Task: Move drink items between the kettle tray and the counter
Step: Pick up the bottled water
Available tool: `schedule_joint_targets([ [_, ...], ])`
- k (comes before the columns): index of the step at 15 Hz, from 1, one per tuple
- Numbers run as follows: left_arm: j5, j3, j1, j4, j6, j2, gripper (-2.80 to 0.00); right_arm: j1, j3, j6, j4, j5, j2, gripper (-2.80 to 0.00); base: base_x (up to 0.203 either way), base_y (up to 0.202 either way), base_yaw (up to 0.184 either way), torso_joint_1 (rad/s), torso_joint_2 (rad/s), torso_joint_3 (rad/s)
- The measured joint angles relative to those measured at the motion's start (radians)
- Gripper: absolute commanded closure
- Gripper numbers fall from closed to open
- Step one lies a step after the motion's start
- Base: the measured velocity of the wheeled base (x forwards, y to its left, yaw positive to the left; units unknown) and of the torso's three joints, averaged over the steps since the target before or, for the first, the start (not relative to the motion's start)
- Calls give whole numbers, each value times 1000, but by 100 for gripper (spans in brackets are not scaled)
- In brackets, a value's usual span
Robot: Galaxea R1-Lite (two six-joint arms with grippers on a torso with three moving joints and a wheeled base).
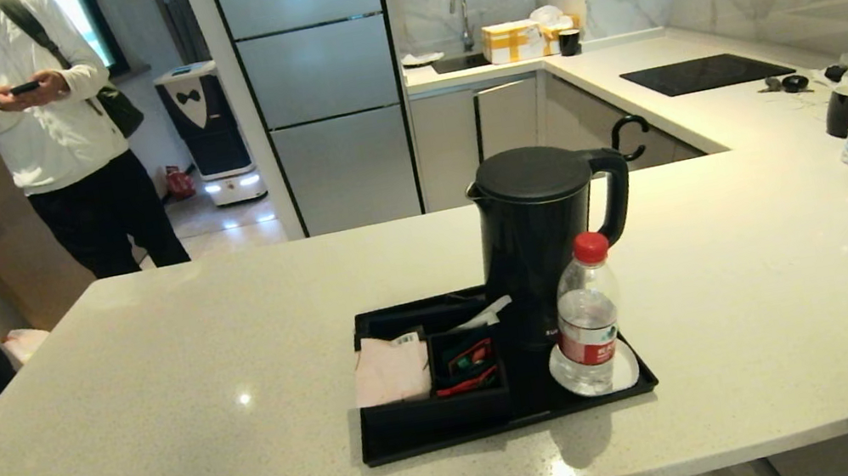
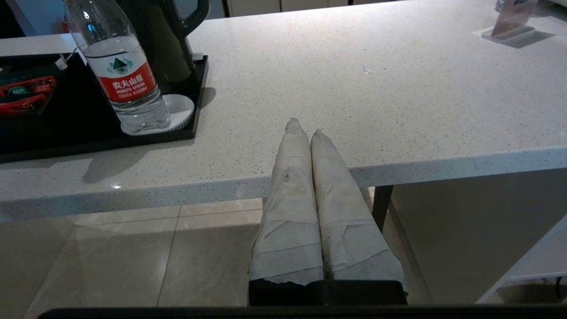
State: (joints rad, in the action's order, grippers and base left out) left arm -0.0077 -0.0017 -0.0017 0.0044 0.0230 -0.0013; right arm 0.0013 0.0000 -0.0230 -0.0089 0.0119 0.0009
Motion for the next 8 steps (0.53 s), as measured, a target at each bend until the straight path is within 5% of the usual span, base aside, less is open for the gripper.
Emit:
schedule_joint_targets([
  [8,0,0,0,0,0,0,0,0,0,1,1,0,1,0,0,0,0,0,0,0],
])
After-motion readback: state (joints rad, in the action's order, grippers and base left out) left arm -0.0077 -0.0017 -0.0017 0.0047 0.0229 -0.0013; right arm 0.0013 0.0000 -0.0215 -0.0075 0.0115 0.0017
